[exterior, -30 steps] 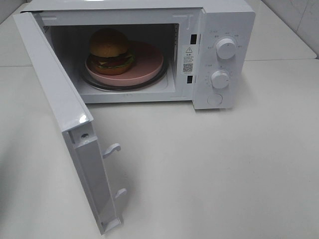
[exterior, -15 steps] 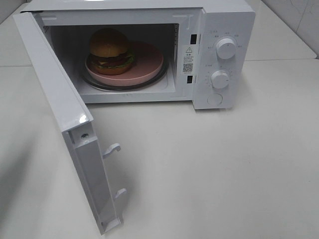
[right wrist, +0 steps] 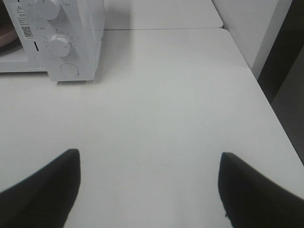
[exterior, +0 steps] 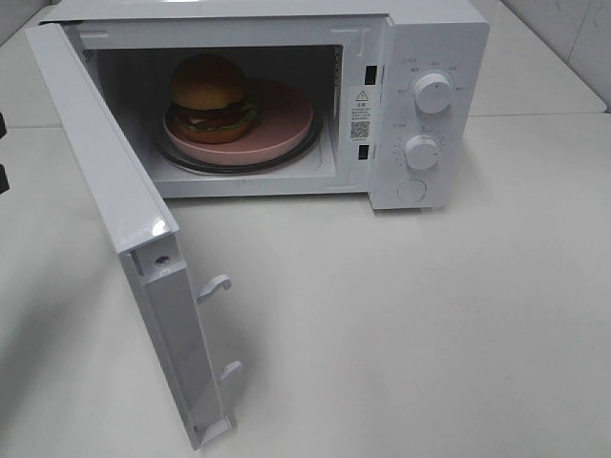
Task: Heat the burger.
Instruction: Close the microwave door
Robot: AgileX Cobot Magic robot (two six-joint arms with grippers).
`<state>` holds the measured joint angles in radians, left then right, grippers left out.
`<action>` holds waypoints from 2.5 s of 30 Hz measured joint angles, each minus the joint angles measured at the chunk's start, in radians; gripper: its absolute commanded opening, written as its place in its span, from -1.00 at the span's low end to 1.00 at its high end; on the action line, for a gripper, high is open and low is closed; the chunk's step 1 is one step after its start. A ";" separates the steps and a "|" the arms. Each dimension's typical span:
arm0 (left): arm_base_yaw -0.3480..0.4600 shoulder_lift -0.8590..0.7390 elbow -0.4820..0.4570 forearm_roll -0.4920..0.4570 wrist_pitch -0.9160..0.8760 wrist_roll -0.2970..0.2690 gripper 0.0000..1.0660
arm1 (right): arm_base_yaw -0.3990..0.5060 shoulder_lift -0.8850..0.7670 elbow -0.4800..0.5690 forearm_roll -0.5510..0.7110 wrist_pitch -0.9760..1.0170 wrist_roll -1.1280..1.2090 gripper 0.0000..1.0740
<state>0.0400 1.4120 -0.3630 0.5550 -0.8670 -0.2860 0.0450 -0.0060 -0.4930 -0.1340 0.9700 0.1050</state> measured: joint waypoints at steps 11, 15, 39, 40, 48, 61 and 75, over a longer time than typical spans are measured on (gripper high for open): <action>-0.030 0.127 -0.115 0.104 -0.032 -0.086 -1.00 | 0.000 0.000 0.000 0.000 0.000 0.000 0.42; -0.073 0.166 -0.150 0.082 -0.009 -0.090 -1.00 | 0.000 0.000 0.000 0.000 0.000 0.000 0.42; -0.347 0.302 -0.308 -0.048 0.038 -0.058 -1.00 | 0.000 0.000 0.000 0.000 0.000 0.000 0.42; -0.369 0.316 -0.320 -0.081 0.041 -0.043 -1.00 | 0.000 0.000 0.000 0.000 0.000 0.000 0.42; -0.445 0.373 -0.393 -0.182 0.046 -0.002 -1.00 | 0.000 0.000 0.000 0.000 0.000 0.000 0.42; -0.560 0.470 -0.566 -0.273 0.139 0.038 -1.00 | 0.000 0.000 0.000 0.000 0.000 0.000 0.42; -0.634 0.567 -0.714 -0.320 0.179 0.085 -1.00 | 0.000 0.000 0.000 -0.002 0.000 0.000 0.42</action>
<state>-0.5940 1.9790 -1.0770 0.2350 -0.6880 -0.2010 0.0450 -0.0060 -0.4930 -0.1360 0.9700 0.1050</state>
